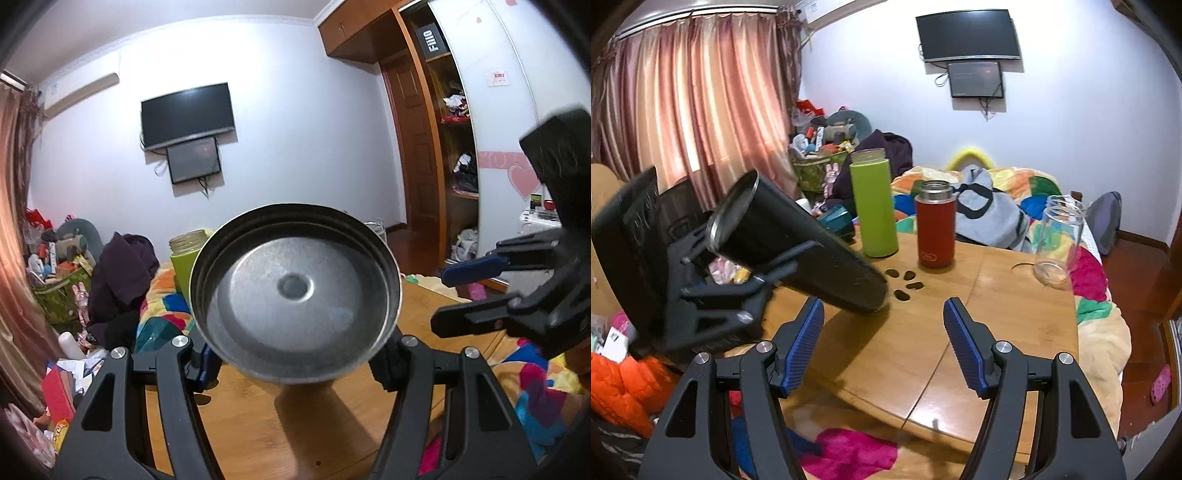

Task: Flip cup upside down
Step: 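Open the right tool and pull it away while the left tool holds the tumbler, then turn the tumbler upright with the left tool and set it on the table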

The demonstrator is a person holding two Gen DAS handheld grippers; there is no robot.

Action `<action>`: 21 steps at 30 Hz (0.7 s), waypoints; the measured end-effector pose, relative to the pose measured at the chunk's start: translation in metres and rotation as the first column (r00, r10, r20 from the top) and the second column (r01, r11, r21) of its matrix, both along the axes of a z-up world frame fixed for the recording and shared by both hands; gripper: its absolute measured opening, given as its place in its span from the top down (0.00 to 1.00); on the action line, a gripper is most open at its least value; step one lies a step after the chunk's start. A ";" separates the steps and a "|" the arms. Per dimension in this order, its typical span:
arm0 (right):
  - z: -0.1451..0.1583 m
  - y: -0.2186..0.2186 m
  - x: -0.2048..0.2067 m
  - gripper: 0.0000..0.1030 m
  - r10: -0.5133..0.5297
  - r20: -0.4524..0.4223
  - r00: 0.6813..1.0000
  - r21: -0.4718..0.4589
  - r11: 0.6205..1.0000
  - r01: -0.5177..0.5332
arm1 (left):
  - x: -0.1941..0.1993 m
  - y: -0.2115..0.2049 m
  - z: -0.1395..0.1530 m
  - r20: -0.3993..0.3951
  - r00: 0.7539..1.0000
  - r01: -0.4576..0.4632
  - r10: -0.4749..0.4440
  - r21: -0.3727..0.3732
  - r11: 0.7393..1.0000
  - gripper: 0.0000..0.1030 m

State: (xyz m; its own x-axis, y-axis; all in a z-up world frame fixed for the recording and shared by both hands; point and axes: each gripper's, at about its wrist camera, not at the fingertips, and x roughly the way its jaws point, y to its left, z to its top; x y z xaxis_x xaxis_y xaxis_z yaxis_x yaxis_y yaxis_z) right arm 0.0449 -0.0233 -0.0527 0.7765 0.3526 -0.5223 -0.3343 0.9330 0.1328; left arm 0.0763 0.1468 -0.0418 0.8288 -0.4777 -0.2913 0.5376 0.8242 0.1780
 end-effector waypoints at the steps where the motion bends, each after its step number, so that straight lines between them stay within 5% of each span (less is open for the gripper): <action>1: -0.001 -0.001 0.000 0.38 -0.006 0.002 1.000 0.003 1.000 0.006 | 0.003 0.000 0.003 -0.014 1.000 0.008 -0.008 0.006 1.000 0.38; 11: -0.003 -0.011 0.004 0.38 -0.051 0.008 0.999 0.050 0.997 0.051 | 0.048 -0.008 0.025 -0.190 0.978 0.100 -0.090 0.041 0.994 0.38; 21: -0.005 -0.017 0.011 0.38 -0.080 0.007 0.997 0.078 0.994 0.079 | 0.088 -0.010 0.030 -0.303 0.948 0.105 -0.101 -0.003 0.994 0.38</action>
State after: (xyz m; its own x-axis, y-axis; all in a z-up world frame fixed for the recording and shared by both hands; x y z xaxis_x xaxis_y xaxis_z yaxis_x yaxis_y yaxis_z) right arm 0.0560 -0.0400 -0.0581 0.8086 0.3291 -0.4878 -0.2615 0.9436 0.2032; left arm 0.1639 0.1363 -0.0117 0.6472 -0.5505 -0.5273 0.6500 0.7599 0.0044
